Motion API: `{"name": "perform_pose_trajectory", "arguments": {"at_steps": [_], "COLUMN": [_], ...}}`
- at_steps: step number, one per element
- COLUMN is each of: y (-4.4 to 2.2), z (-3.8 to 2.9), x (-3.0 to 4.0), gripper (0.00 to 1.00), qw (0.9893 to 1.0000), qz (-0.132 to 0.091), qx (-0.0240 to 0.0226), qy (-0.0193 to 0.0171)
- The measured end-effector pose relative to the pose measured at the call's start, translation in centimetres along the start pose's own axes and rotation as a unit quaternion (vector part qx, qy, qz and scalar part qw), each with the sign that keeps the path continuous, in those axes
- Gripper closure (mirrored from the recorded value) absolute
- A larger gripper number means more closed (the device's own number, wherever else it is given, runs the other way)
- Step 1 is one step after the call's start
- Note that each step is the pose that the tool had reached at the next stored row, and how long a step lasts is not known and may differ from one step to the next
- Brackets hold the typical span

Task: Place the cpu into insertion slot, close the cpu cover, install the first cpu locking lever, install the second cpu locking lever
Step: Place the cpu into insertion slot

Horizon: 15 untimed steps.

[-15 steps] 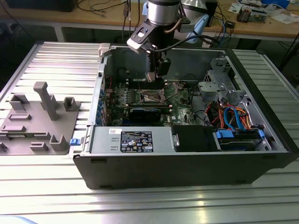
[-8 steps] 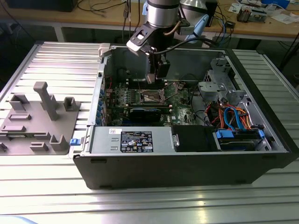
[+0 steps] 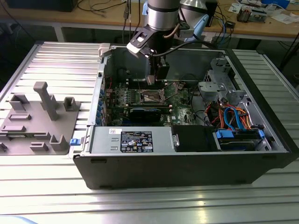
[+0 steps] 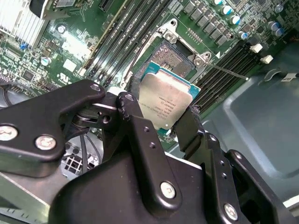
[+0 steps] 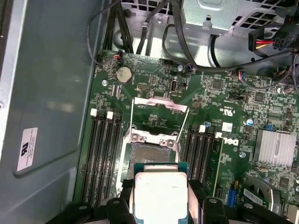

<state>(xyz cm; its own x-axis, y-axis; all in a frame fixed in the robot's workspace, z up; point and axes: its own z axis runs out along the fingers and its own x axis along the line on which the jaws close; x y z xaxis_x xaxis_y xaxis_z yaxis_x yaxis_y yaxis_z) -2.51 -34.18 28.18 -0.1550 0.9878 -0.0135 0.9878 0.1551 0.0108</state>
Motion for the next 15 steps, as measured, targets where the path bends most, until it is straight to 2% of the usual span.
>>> {"name": "perform_pose_trajectory", "arguments": {"at_steps": [5, 7, 15], "y": [0.03, 0.04, 0.03], "z": [0.74, 1.23, 1.28], "x": [0.06, 0.13, 0.13], "gripper": [0.46, 0.46, 0.46], "qw": [0.9998, 0.9997, 0.9997], "qz": [0.020, 0.025, 0.026], "qx": [0.0003, 0.0003, 0.0003], "qy": [-0.0002, -0.0001, -0.0001]}}
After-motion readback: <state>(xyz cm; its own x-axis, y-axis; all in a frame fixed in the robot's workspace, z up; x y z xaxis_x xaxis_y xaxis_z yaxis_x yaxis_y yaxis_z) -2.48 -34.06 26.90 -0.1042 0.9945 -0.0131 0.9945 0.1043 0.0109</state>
